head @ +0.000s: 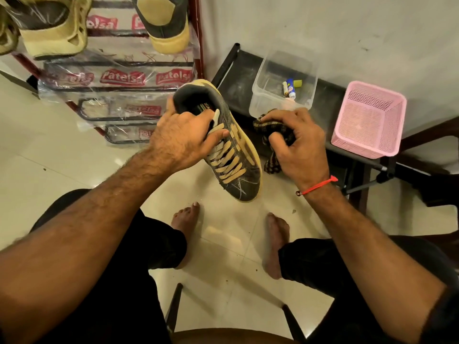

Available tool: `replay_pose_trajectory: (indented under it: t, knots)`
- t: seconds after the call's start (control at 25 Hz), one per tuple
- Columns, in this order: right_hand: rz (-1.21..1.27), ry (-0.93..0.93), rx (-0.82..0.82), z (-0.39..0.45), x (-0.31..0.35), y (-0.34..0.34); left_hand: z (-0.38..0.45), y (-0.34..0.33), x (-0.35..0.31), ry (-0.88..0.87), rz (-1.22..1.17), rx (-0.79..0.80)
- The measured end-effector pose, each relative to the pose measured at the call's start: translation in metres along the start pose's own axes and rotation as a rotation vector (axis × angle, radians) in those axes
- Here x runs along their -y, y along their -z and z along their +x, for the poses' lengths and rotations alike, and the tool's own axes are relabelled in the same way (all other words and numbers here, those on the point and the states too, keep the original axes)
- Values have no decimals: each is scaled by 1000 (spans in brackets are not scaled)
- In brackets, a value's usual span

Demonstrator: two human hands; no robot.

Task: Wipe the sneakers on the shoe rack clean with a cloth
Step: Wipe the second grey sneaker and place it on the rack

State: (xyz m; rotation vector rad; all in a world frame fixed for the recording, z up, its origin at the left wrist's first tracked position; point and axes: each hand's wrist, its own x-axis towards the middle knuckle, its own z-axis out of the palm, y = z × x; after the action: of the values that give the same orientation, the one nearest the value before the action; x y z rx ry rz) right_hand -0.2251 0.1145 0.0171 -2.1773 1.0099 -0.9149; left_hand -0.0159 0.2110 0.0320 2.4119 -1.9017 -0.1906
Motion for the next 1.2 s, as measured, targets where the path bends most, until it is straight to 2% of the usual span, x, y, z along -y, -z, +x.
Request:
replay_pose_trajectory:
  t: [0.08,0.16,0.28,0.4,0.48,0.56,0.64,0.76,0.8,0.92,1.04,1.2]
  knots:
    - [-9,13,32,-8,6,-4,2,0,7,-28,180,-88]
    - [30,-67,56,-11,7,-8,4,0,12,-31,229,-150]
    - [22,-144,113,-8,4,-5,8,-9,19,143,-42,-183]
    - [-236,50,248,-27,17,-20,9,-14,22,426,-427,-216]
    - [-397,170,326,-33,17,-24,9,-13,20,520,-515,-227]
    - [-441,136,232,-18,3,-14,12,-13,18,574,-571,-247]
    - [-410,39,114,-12,-6,-10,13,-16,16,589,-600,-268]
    - [-414,215,202,-31,3,-22,13,-20,10,587,-617,-275]
    - [-406,219,207,-29,2,-20,13,-20,8,583,-621,-278]
    - [-380,57,58,-8,-12,-8,13,-20,3,561,-590,-292]
    - [-384,132,181,-18,-8,-16,10,-20,-4,517,-594,-318]
    - [-352,72,139,-3,-10,-5,9,-19,-8,465,-612,-379]
